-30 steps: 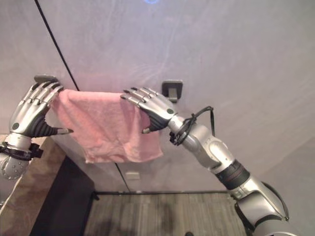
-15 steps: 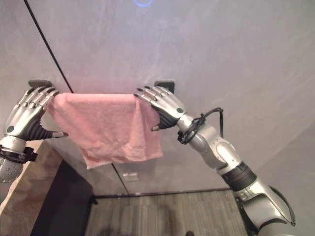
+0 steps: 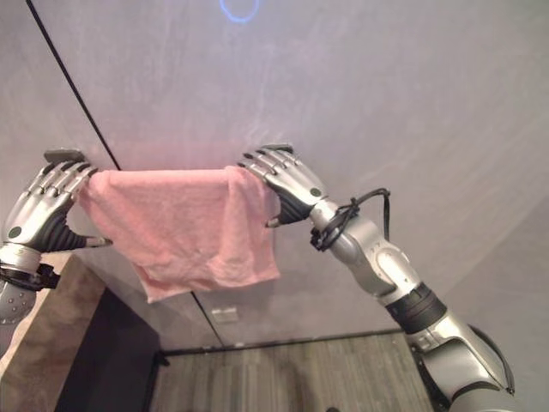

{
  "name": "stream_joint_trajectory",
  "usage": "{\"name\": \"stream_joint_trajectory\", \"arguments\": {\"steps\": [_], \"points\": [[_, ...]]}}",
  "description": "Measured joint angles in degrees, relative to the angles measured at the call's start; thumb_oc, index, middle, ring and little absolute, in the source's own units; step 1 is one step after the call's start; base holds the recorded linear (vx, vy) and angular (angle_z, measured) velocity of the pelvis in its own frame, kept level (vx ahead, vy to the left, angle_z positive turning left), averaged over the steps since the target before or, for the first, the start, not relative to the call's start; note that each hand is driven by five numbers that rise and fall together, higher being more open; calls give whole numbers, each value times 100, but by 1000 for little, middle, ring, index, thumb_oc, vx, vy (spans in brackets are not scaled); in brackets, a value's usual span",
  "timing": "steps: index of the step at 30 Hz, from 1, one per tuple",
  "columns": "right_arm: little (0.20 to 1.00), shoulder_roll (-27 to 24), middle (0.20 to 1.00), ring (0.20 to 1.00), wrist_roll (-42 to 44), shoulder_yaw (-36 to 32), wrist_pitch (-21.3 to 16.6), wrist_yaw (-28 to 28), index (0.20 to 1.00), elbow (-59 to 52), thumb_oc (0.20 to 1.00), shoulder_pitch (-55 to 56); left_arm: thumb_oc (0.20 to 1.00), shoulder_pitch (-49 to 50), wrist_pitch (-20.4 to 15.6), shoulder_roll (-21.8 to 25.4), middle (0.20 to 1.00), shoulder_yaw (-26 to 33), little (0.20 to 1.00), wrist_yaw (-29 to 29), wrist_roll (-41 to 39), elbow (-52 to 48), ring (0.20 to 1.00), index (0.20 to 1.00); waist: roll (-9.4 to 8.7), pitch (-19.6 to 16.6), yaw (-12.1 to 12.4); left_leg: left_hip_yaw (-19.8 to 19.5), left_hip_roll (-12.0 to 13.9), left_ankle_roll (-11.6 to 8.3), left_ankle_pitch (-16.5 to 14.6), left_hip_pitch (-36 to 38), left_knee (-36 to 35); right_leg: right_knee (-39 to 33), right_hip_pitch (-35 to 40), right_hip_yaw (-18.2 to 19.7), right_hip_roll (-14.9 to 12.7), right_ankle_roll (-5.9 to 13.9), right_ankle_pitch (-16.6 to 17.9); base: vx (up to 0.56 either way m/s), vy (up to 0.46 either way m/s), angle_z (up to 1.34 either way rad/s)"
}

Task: Put brush and paste in cup on sink, flatten towel.

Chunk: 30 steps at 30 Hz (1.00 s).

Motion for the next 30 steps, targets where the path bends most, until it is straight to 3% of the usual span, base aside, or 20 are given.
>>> {"name": "stream_joint_trajectory", "arguments": {"steps": [12, 17, 30], "points": [[1000, -466, 1000, 1000, -571, 238, -72, 139, 1000, -35, 1000, -86, 1000, -71, 6, 4, 1000, -37, 1000, -164, 69, -15, 1000, 1000, -90, -123, -9, -21, 4, -1, -1, -8, -1, -1, 6, -19, -2, -4, -3, 0, 0, 0], [1000, -808, 1000, 1000, -1011, 571, -308, 196, 1000, -212, 1000, -345, 1000, -130, 28, 11, 1000, -123, 1000, -179, 64, -15, 1000, 1000, -98, -139, -10, -81, 5, 0, 0, -20, -2, -1, 21, -53, -5, -3, -7, -1, -8, 2], [1000, -1005, 1000, 1000, -1365, 801, -433, 288, 1000, -234, 1000, -570, 1000, -189, 49, 100, 1000, -252, 1000, -177, 60, -1, 1000, 1000, -124, -156, -20, -149, 6, -1, 0, -21, -2, -1, 62, -113, -13, 4, -27, 0, -4, 1]]}}
